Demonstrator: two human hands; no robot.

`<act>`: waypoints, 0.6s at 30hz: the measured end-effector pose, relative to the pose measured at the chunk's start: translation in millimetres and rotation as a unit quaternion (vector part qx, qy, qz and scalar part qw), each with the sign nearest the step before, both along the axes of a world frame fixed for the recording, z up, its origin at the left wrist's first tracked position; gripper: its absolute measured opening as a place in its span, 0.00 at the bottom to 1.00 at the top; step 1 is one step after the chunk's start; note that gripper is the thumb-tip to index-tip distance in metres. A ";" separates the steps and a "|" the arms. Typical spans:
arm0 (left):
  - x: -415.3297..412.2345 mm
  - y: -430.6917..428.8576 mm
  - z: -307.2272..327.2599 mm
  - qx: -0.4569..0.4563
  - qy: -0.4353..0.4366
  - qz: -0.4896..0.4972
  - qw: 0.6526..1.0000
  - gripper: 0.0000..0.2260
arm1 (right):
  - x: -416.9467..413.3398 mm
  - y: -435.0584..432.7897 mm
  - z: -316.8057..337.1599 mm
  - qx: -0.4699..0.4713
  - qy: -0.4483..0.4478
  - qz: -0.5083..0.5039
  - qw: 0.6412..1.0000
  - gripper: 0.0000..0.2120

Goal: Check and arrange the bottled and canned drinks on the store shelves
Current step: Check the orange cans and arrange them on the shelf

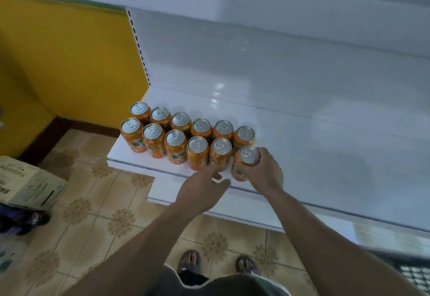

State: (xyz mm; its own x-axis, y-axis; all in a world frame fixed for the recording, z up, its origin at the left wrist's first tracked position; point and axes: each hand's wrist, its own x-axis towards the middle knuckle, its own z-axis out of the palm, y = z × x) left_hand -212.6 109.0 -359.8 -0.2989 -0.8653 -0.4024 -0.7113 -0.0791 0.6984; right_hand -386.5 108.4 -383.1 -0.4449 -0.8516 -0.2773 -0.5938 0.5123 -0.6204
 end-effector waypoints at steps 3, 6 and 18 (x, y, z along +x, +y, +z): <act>5.8 -13.5 0.9 -0.006 0.028 -0.047 0.998 0.20 | 2.9 17.5 24.7 -0.050 -0.011 -0.034 0.998 0.24; 6.3 -19.1 4.4 -0.049 0.079 -0.077 0.993 0.27 | 6.8 31.1 51.4 -0.104 -0.016 -0.041 0.994 0.27; -31.2 -3.3 72.1 -0.198 0.405 -0.075 0.889 0.32 | 19.9 74.4 149.9 -0.324 0.118 0.052 0.937 0.33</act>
